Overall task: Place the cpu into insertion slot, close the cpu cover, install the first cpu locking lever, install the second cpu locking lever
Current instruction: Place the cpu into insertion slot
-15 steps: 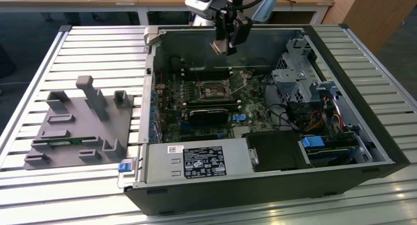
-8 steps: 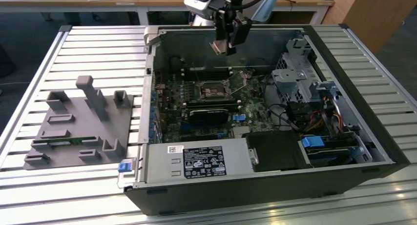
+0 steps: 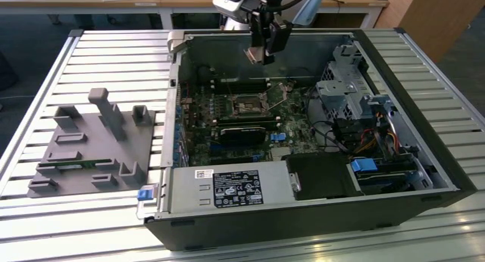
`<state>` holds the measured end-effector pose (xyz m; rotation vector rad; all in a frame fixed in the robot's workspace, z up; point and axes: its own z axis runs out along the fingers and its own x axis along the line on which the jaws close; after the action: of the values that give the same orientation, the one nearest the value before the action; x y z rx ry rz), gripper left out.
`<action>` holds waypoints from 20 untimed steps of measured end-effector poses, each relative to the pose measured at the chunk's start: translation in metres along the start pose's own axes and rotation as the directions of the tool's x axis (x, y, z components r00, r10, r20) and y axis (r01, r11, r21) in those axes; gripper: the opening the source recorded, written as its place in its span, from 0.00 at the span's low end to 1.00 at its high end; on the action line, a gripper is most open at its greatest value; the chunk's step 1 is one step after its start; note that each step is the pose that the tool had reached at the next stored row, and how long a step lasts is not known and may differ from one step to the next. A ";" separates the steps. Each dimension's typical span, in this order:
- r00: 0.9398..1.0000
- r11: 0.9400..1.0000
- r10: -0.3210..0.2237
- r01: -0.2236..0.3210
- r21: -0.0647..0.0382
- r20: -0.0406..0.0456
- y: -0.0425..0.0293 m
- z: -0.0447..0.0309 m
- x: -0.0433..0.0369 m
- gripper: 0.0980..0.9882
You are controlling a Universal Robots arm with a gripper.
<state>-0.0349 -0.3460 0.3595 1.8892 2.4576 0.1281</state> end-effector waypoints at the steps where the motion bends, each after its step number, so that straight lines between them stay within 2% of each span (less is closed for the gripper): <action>1: 1.000 1.000 0.003 -0.003 0.000 0.000 0.0000 0.0000 0.0000 0.50; 20: 0.999 0.999 0.053 -0.053 -0.001 0.005 -0.0003 0.0013 0.0001 0.50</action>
<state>-0.0350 -0.3460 0.3581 1.9532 2.4043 0.1263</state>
